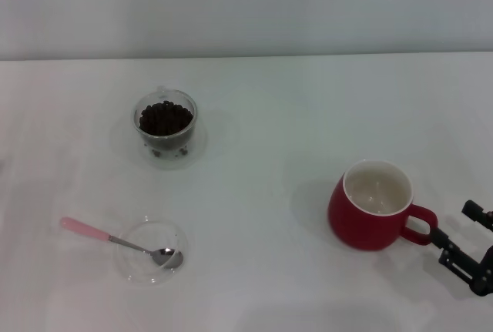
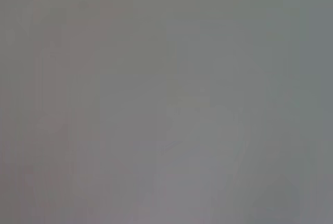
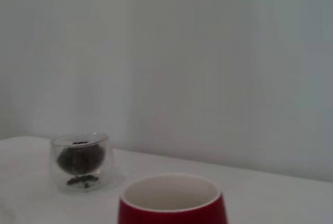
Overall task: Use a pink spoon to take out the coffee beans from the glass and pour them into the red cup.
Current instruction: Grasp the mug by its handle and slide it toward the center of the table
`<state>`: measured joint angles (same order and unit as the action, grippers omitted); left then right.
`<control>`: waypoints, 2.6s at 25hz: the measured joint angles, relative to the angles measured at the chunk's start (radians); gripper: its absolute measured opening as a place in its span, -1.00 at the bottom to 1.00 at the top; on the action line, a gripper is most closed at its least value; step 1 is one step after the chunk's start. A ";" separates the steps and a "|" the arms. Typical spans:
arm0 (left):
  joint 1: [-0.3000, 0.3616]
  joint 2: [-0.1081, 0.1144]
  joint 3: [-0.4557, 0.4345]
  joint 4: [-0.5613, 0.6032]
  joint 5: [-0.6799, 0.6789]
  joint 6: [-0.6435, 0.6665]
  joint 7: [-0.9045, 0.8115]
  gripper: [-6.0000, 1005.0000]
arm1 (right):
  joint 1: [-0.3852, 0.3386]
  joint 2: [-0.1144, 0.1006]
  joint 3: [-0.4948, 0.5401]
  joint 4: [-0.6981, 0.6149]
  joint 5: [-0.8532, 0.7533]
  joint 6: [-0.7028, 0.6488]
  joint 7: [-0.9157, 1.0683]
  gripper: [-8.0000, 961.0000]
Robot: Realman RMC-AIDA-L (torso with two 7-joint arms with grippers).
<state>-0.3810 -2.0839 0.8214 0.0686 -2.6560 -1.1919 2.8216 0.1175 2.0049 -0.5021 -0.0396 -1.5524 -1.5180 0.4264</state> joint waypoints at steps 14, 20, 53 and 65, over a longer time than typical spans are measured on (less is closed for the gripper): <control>0.012 -0.002 0.000 -0.006 -0.001 -0.028 -0.002 0.77 | 0.030 0.006 -0.016 0.017 0.001 0.070 -0.022 0.54; 0.015 -0.003 0.003 -0.008 0.000 -0.028 -0.003 0.77 | 0.041 0.006 -0.001 0.037 0.011 0.106 -0.057 0.53; 0.018 -0.001 0.000 -0.007 0.001 -0.020 -0.003 0.77 | 0.103 0.008 0.155 0.169 0.011 0.159 -0.256 0.16; 0.019 0.001 -0.001 -0.007 0.001 -0.018 -0.001 0.77 | 0.107 0.008 0.166 0.170 0.010 0.176 -0.261 -0.21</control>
<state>-0.3622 -2.0831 0.8206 0.0613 -2.6553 -1.2102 2.8207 0.2250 2.0126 -0.3362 0.1305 -1.5422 -1.3424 0.1659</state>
